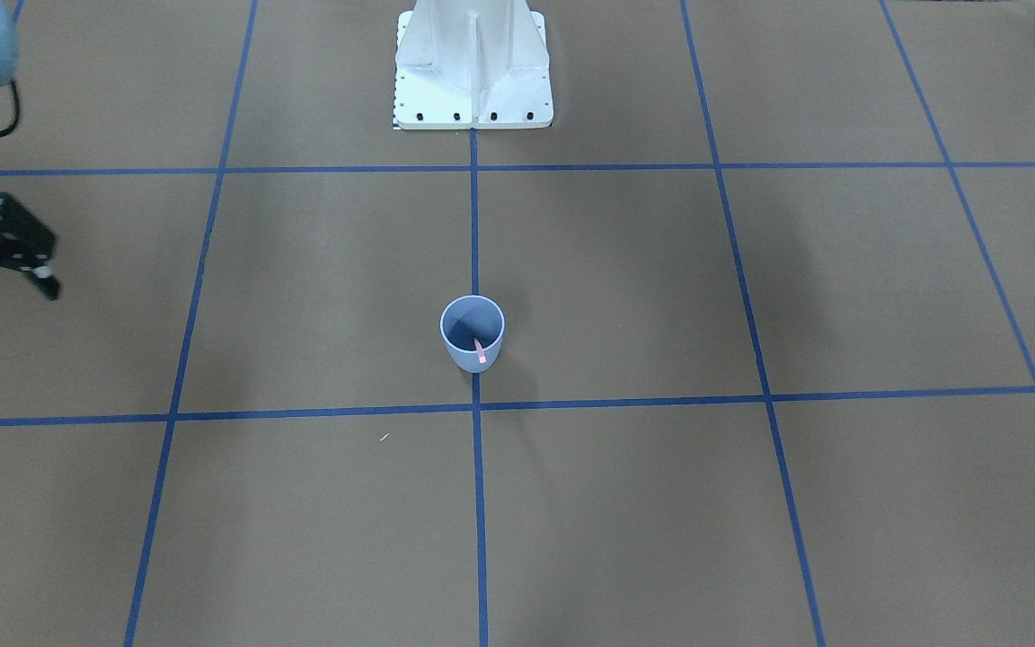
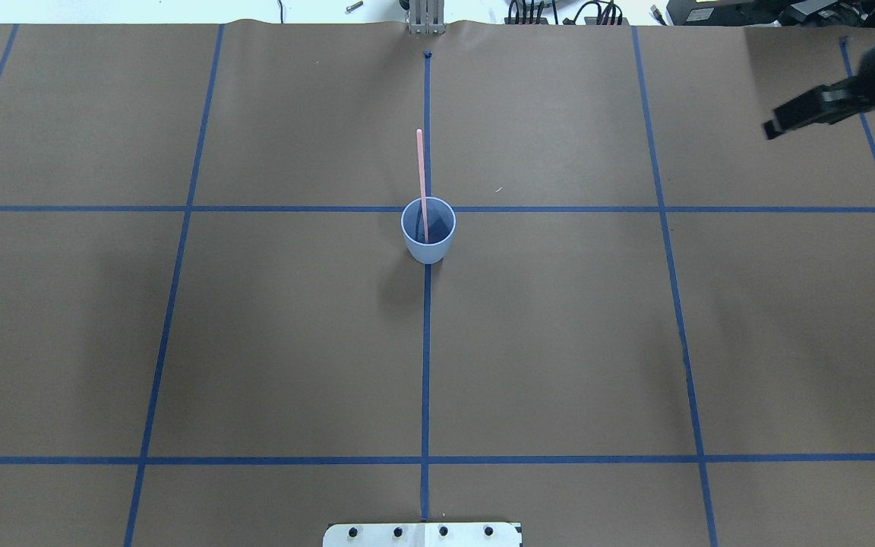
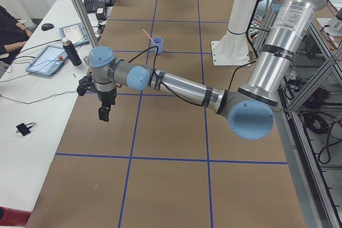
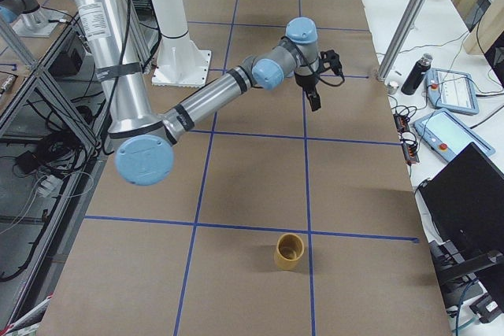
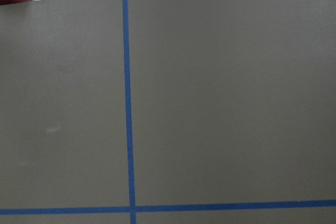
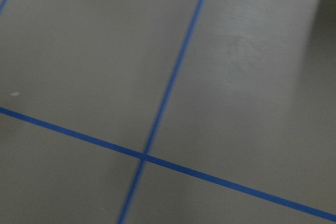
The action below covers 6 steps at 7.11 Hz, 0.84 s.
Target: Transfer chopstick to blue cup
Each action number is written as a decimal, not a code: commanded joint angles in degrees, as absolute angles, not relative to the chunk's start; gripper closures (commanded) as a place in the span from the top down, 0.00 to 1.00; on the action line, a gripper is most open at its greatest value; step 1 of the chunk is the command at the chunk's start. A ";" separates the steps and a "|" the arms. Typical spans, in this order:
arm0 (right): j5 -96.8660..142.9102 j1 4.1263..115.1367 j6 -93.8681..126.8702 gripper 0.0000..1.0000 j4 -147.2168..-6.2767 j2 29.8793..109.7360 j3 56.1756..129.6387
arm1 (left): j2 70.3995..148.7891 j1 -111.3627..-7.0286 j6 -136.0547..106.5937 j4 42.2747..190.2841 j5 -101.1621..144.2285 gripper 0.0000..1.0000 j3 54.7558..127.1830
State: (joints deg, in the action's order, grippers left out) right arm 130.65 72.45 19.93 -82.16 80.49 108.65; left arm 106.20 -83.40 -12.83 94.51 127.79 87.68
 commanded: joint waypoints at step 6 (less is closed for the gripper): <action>131.66 92.10 -15.29 1.00 -89.56 94.57 93.17 | 90.27 -87.25 -11.00 111.02 132.78 0.98 87.54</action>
